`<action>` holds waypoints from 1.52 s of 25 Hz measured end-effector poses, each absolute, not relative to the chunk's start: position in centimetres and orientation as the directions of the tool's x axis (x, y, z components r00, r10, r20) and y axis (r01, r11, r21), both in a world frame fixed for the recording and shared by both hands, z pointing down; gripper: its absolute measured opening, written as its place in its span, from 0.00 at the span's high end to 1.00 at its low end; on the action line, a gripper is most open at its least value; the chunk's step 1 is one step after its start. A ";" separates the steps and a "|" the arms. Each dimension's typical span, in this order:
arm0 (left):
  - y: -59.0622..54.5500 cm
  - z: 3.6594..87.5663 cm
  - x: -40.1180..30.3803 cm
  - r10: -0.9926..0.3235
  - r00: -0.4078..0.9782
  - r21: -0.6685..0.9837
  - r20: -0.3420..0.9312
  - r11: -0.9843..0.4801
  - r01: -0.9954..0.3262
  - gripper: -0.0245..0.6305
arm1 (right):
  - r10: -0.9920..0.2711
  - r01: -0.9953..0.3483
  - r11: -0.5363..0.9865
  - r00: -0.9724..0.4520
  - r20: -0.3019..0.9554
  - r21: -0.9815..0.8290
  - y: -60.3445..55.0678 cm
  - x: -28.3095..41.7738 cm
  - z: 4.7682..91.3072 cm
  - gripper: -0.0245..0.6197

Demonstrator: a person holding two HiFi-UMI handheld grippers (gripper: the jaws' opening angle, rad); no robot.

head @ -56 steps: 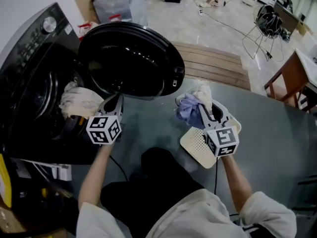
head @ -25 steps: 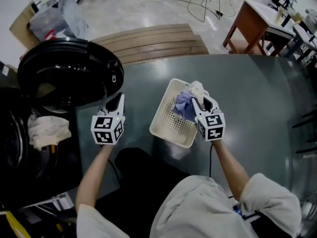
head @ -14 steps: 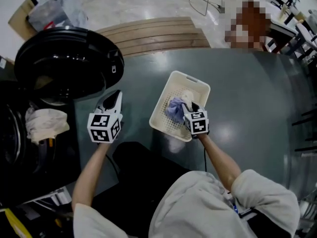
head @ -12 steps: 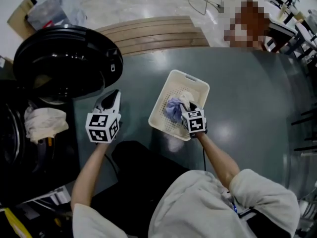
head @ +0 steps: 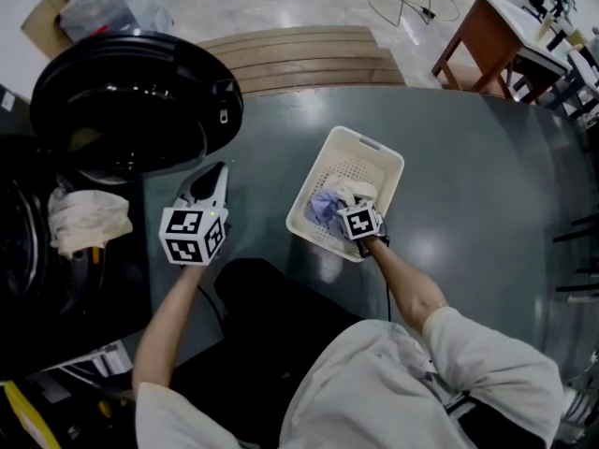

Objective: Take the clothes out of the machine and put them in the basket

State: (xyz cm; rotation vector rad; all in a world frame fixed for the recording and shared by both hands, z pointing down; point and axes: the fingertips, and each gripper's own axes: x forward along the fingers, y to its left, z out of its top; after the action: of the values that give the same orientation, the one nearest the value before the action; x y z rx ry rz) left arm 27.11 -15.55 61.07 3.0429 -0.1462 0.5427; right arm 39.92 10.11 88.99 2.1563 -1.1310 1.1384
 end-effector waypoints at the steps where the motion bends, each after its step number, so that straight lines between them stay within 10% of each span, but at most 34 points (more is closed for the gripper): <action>1: -15.6 61.1 26.9 -0.087 0.933 0.030 0.349 -0.994 -0.104 0.93 | -0.446 -0.825 -0.565 0.311 0.839 0.005 10.2 39.7 89.6 0.74; 14: -16.0 61.5 26.9 -0.096 0.928 0.016 0.361 -0.994 -0.109 0.93 | -0.486 -0.811 -0.584 0.320 0.813 -0.029 10.1 40.0 89.5 0.66; 27: -16.2 60.7 27.2 -0.100 0.934 0.017 0.342 -0.994 -0.112 0.93 | -0.739 -0.823 -0.567 0.490 0.463 -0.032 8.4 41.3 73.9 0.50; 38: -18.8 58.1 25.2 -0.181 0.936 0.013 0.303 -0.981 -0.194 0.93 | -0.854 -0.909 -0.413 0.410 0.319 0.064 2.5 39.2 64.9 0.92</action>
State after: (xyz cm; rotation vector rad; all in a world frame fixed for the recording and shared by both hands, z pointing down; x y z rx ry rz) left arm 25.23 -18.76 58.08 3.0492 -0.2954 0.4707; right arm 39.22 2.45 64.86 2.4388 -1.5528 0.3492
